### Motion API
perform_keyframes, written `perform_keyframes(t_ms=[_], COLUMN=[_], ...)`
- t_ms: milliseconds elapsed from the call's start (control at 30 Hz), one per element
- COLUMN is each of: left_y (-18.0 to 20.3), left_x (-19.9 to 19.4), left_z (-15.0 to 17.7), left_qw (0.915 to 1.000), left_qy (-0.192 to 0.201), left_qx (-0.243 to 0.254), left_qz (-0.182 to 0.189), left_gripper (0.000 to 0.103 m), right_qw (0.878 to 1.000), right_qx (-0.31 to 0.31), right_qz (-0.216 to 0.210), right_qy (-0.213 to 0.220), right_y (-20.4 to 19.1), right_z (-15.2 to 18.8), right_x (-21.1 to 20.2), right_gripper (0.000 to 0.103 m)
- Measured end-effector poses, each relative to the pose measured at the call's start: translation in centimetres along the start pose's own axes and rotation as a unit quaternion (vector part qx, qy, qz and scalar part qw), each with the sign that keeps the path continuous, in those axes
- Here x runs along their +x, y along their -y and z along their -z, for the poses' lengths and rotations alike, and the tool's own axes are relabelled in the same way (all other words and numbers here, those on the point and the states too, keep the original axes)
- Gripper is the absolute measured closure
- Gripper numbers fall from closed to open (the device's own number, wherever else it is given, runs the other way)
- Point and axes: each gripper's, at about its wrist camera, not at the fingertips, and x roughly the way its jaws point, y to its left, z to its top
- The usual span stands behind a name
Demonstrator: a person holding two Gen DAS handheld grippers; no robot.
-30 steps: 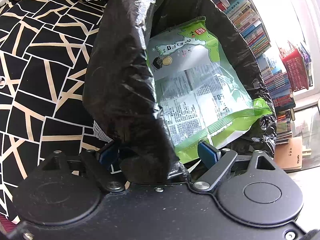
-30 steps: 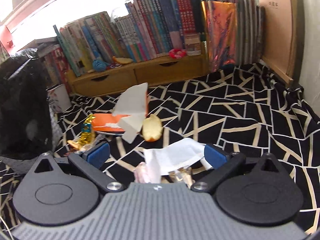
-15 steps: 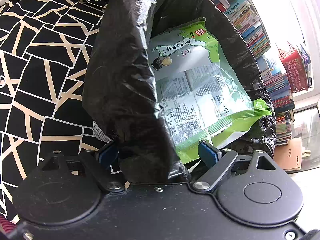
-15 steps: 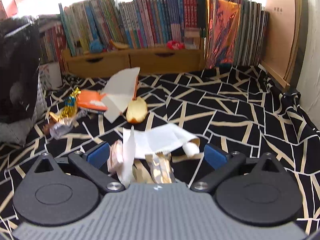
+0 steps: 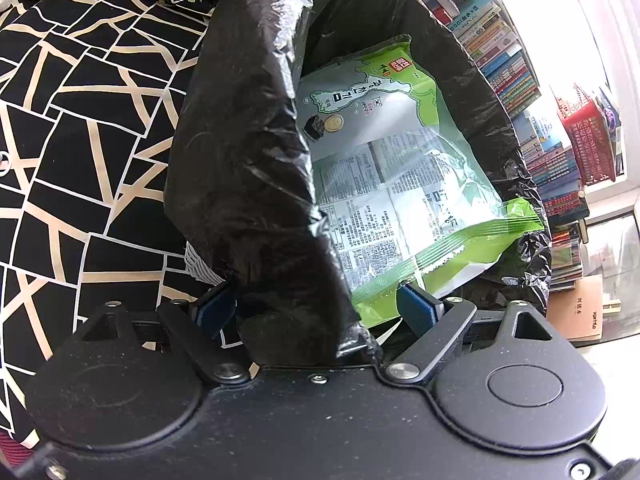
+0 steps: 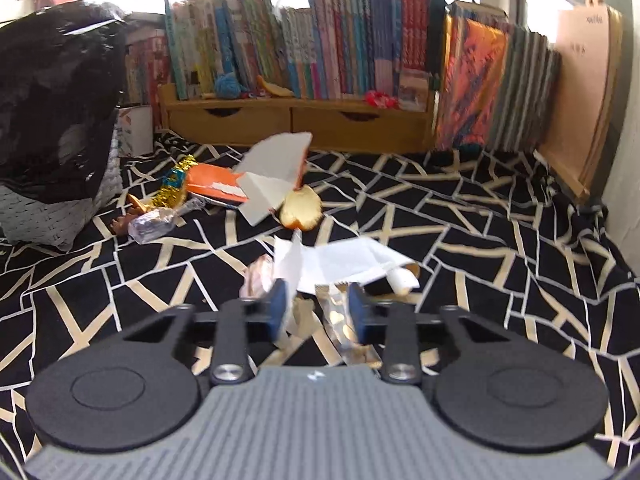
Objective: Collect trash
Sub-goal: 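Close the right gripper on a small white paper piece and lift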
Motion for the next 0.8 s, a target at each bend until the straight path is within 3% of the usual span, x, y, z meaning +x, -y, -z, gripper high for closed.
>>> perform_keyframes(t_ms=[267,367,500,800], left_y=[0.0,0.0,0.0,0.0], left_x=[0.0,0.0,0.0,0.0], left_z=[0.0,0.0,0.0,0.0], left_qw=[1.0,1.0,1.0,1.0], left_qy=[0.001,0.001,0.001,0.002], left_qx=[0.0,-0.001,0.0,-0.001], left_qz=[0.0,0.0,0.001,0.002], left_gripper=[0.016,0.016,0.016,0.016], right_qw=[0.999,0.999,0.999,1.0], right_qx=[-0.028,-0.028,-0.022,-0.008], right_qz=[0.008,0.002,-0.014,-0.008], right_qy=[-0.028,-0.037,-0.018,0.01], right_y=[-1.9,-2.5,-2.7,-1.9], right_z=[-1.1,-1.0,-1.1,-3.0], right_x=[2.6,3.3,2.3,0.5], right_gripper=[0.075,0.089,0.097,0.098])
